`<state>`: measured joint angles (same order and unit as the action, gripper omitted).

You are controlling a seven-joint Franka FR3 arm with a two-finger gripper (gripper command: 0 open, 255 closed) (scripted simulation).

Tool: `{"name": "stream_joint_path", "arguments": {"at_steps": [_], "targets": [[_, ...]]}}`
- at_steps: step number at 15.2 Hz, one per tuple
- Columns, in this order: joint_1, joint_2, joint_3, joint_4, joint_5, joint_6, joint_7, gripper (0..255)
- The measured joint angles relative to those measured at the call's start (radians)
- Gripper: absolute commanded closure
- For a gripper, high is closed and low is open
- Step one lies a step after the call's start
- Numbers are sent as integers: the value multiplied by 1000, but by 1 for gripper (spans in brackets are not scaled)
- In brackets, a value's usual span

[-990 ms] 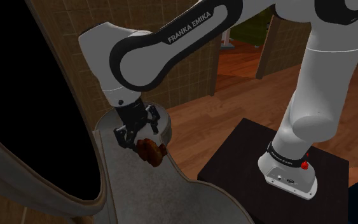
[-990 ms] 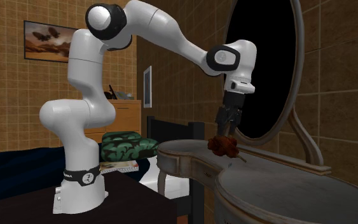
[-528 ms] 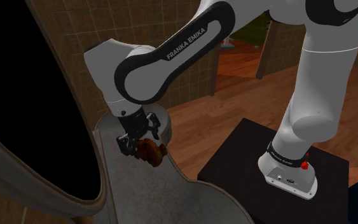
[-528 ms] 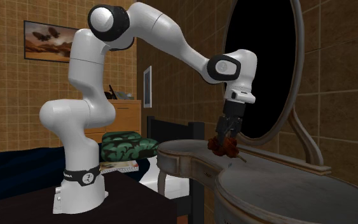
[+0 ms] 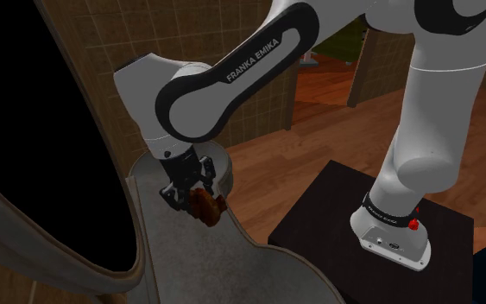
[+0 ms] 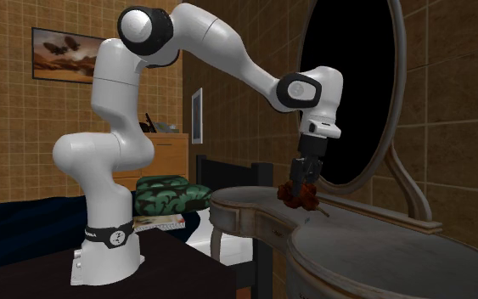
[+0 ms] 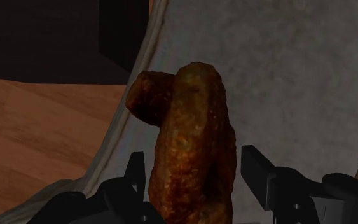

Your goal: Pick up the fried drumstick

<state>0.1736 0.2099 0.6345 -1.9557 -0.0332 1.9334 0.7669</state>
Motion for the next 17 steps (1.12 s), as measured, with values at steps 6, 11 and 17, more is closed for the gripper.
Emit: {"name": "stream_joint_path", "arguments": {"at_steps": [6, 11, 17], "targets": [[-5, -22, 3, 16, 14, -36, -8, 255], [-9, -42, 6, 62, 26, -98, -13, 255], [-12, -69, 9, 115, 43, -174, -18, 255]]}}
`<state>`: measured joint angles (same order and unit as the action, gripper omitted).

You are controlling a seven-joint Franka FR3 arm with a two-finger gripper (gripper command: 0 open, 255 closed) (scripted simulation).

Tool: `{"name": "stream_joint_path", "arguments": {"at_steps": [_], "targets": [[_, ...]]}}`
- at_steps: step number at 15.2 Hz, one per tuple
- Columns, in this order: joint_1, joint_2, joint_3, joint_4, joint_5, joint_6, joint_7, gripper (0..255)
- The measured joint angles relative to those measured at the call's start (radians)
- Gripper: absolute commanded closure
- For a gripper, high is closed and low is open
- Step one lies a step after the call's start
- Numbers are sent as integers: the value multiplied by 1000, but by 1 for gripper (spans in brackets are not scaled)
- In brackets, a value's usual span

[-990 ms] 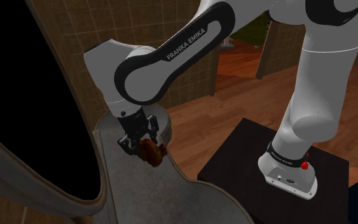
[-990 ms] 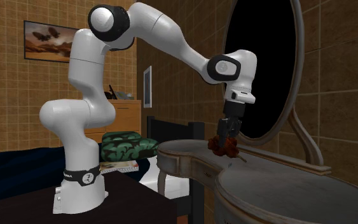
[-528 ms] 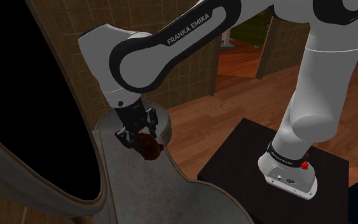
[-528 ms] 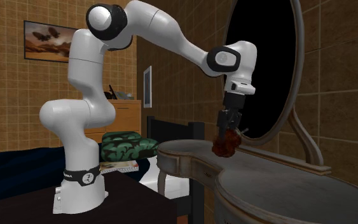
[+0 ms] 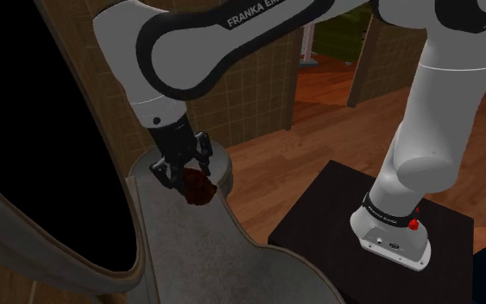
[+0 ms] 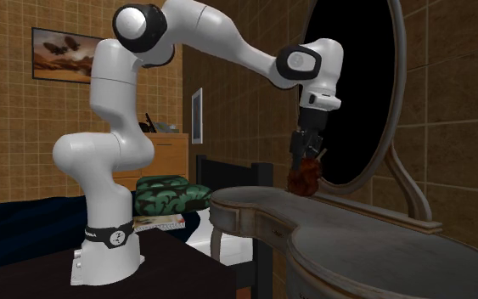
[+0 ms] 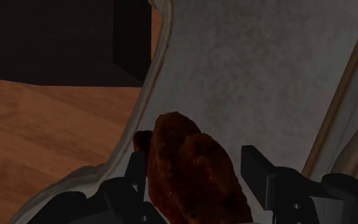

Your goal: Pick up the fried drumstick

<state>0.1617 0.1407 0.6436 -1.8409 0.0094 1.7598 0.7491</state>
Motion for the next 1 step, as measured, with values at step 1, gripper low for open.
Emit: {"name": "stream_joint_path", "arguments": {"at_steps": [1], "targets": [[-1, -2, 0, 8, 1, -9, -2, 255]]}}
